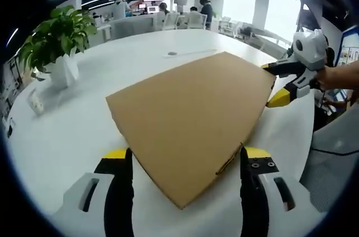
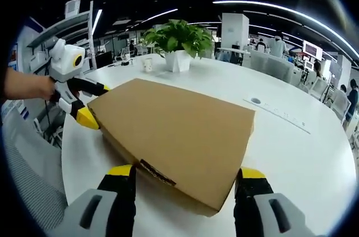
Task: Operate the shoe box by opening the lid, removing the specified soft item, and placing it in the target area until the item is outside and the box remains undamaged.
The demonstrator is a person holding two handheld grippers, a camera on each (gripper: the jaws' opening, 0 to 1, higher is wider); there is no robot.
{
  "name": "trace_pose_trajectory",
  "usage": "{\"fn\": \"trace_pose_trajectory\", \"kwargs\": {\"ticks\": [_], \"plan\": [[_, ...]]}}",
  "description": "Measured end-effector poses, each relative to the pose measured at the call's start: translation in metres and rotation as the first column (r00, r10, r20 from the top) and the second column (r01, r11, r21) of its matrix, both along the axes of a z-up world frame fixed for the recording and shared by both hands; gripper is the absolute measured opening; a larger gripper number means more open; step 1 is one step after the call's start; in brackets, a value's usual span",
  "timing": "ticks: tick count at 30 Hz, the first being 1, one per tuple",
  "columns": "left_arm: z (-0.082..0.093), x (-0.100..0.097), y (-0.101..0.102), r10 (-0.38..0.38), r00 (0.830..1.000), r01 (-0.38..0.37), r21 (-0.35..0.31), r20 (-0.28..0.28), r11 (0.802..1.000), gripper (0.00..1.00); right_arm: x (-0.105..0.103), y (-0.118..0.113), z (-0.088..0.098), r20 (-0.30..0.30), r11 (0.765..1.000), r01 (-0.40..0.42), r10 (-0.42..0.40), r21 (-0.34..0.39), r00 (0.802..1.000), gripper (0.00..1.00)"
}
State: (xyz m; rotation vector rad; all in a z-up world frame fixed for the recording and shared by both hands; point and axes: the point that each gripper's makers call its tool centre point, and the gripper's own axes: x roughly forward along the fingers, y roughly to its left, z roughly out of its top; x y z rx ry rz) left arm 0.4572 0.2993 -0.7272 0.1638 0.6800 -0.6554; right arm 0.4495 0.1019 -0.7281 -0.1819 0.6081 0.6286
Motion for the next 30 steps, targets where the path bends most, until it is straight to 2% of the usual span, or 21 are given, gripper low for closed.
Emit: {"fn": "trace_pose_trajectory", "kwargs": {"ticks": [30], "plan": [[-0.001,0.006,0.029,-0.093,0.996,0.093,0.035,-0.019,0.995,0.77,-0.012,0.031,0.0,-0.005,0.996,0.094,-0.094,0.003,0.996,0.69]]}}
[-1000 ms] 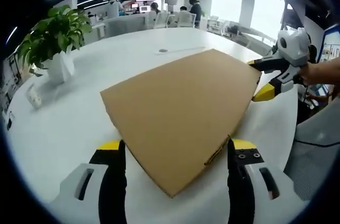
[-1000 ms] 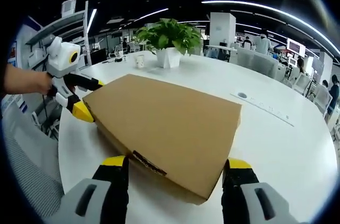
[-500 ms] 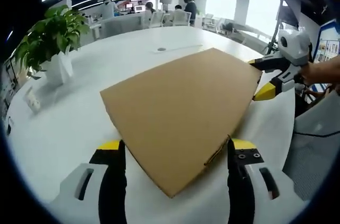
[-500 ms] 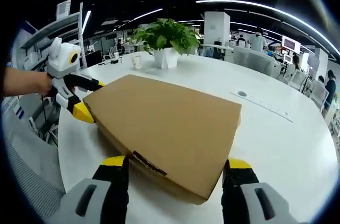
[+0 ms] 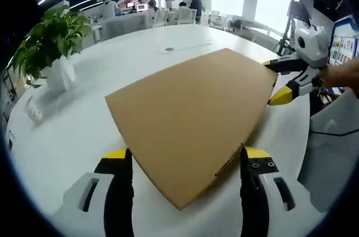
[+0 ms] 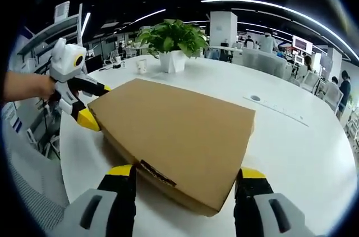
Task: Operate the shoe box by opening the lid, removing the specified soft item, and placing it in the target area until the item is outside and the box remains undamaged.
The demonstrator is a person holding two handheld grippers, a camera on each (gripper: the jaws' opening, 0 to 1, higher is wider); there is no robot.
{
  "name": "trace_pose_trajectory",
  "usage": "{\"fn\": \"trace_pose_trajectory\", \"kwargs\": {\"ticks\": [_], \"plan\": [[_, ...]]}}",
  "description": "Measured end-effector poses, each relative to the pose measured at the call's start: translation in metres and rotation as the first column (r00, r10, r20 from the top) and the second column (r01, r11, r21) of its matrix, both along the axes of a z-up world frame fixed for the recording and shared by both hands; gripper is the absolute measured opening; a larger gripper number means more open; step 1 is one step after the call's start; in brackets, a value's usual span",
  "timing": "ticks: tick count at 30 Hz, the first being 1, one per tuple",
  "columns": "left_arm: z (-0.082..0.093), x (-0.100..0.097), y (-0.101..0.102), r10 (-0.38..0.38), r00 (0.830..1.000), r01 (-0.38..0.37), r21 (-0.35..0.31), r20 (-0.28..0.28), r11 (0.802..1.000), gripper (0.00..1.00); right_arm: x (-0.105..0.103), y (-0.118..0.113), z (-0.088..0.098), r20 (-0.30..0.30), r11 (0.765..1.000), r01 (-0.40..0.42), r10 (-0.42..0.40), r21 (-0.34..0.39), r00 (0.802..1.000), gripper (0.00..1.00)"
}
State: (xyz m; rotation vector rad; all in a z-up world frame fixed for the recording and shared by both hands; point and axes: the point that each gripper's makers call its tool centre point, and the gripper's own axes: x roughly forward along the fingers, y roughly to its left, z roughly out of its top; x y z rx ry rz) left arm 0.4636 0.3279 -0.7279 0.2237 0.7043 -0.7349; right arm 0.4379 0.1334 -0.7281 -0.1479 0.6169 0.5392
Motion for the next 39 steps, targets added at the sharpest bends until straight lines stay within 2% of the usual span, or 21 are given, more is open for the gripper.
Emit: {"fn": "trace_pose_trajectory", "kwargs": {"ticks": [13,19,39], "plan": [[-0.002,0.006,0.013,-0.034,0.999,0.034,0.031,-0.007,0.999,0.78,-0.003,0.015,0.0,-0.004,0.999,0.038,-0.038,-0.006,0.999,0.69],[0.001,0.002,0.016,-0.047,0.999,0.048,0.038,-0.012,0.998,0.78,-0.004,0.021,0.0,-0.004,0.999,0.054,-0.054,-0.007,0.999,0.69],[0.001,-0.007,0.026,-0.025,0.999,0.026,0.049,-0.03,0.998,0.75,-0.007,0.034,0.0,-0.003,0.998,0.066,-0.066,-0.008,0.998,0.69]]}}
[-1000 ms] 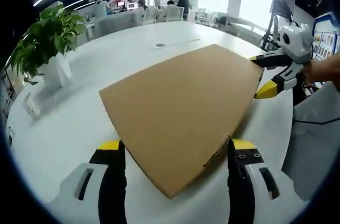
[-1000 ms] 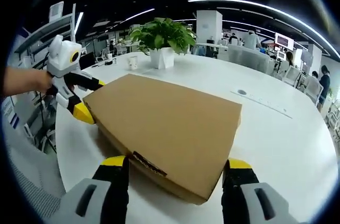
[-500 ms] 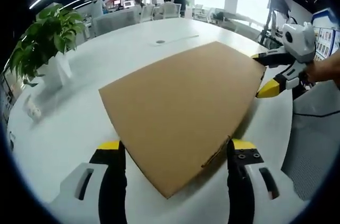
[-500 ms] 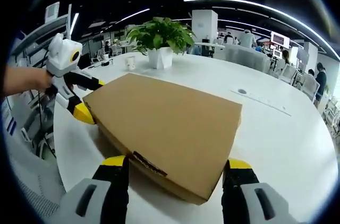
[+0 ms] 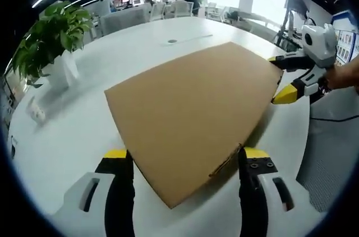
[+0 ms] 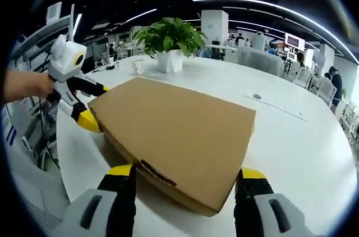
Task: Operate the shoe box by opening the lid, removing the specified soft item, and placing it in the target area until the item is outside and the box remains undamaged.
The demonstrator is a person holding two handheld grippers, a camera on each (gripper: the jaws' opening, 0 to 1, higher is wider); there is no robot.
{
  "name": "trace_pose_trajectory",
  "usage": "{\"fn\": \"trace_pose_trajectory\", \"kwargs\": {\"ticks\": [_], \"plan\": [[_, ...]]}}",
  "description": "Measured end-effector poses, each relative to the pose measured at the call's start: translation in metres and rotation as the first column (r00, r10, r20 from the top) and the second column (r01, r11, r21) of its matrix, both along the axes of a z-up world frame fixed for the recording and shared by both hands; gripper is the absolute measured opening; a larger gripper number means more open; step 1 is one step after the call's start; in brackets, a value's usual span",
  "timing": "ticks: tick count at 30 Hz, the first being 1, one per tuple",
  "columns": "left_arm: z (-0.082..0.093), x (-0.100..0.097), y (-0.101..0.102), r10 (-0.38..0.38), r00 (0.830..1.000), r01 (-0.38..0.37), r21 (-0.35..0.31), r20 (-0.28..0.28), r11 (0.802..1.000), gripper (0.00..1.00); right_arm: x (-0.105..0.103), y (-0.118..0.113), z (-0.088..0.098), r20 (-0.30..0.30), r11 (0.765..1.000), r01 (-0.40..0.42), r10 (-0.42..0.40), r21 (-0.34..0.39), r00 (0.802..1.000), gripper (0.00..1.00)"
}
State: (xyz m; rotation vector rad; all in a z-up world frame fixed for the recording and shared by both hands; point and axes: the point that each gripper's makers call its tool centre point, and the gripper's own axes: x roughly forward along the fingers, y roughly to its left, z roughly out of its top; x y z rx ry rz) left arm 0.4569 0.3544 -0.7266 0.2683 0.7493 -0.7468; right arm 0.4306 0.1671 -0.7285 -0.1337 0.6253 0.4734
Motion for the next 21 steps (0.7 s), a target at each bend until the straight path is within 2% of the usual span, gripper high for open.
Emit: {"fn": "trace_pose_trajectory", "kwargs": {"ticks": [12,21], "plan": [[-0.0012,-0.0003,0.0009,0.02,1.0,-0.02,-0.009,0.002,1.0,0.75,0.0008,-0.0002,-0.0001,-0.001,1.0,-0.004,0.004,-0.002,1.0,0.69],[-0.0019,0.0016,0.0023,0.03,0.999,-0.03,-0.026,0.024,0.999,0.76,0.0,-0.0027,0.0011,0.012,1.0,-0.019,0.019,0.019,1.0,0.68]]}}
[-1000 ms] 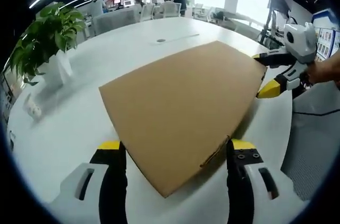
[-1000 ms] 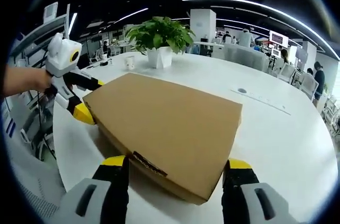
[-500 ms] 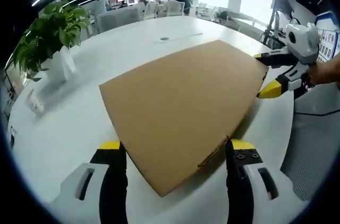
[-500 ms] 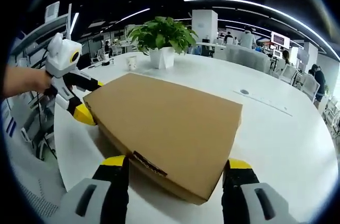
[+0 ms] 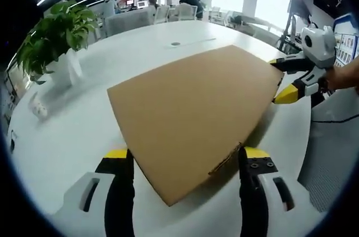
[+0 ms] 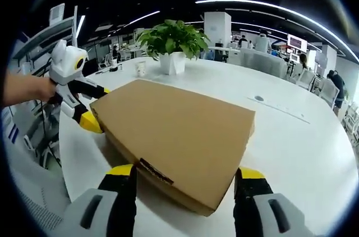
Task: Operate the shoe box by opening the lid, removing the specified soft item, and placing it in the target area until the item is outside and the box remains undamaged.
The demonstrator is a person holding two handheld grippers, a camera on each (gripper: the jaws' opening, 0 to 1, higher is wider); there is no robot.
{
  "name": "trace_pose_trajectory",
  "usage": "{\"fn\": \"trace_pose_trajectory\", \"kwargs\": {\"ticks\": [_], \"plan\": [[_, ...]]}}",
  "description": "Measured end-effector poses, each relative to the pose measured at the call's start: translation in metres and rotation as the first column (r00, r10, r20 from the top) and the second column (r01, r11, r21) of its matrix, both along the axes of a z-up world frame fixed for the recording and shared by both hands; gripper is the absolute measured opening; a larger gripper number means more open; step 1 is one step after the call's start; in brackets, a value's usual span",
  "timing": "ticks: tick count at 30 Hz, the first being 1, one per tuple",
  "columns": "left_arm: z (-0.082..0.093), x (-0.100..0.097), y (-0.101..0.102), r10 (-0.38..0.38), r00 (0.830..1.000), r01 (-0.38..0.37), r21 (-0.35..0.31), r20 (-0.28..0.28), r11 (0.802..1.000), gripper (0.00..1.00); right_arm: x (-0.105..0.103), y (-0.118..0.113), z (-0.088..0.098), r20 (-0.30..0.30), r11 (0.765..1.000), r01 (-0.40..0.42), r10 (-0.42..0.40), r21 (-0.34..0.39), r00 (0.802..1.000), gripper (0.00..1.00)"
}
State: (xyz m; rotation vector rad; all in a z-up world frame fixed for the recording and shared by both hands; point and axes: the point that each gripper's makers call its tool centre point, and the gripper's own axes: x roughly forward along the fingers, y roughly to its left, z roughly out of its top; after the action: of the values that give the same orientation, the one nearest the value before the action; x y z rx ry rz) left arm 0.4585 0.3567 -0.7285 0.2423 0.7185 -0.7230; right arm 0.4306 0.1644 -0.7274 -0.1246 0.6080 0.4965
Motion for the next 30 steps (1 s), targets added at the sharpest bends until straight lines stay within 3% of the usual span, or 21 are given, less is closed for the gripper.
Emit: {"fn": "trace_pose_trajectory", "kwargs": {"ticks": [9,12,30], "plan": [[-0.0006,-0.0008,0.0018,0.019,1.0,-0.019,-0.026,0.009,0.999,0.75,-0.001,-0.0003,0.001,0.027,1.0,-0.006,0.006,0.01,1.0,0.68],[-0.0001,-0.0015,0.0025,0.022,1.0,-0.022,-0.031,0.004,0.999,0.74,-0.0002,0.0005,0.0044,0.035,0.999,0.008,-0.01,0.051,0.999,0.69],[0.0051,-0.0036,0.0028,0.032,0.999,-0.031,-0.037,0.01,0.999,0.73,-0.0011,0.0008,0.0096,0.055,0.999,0.004,-0.007,0.052,0.998,0.68]]}}
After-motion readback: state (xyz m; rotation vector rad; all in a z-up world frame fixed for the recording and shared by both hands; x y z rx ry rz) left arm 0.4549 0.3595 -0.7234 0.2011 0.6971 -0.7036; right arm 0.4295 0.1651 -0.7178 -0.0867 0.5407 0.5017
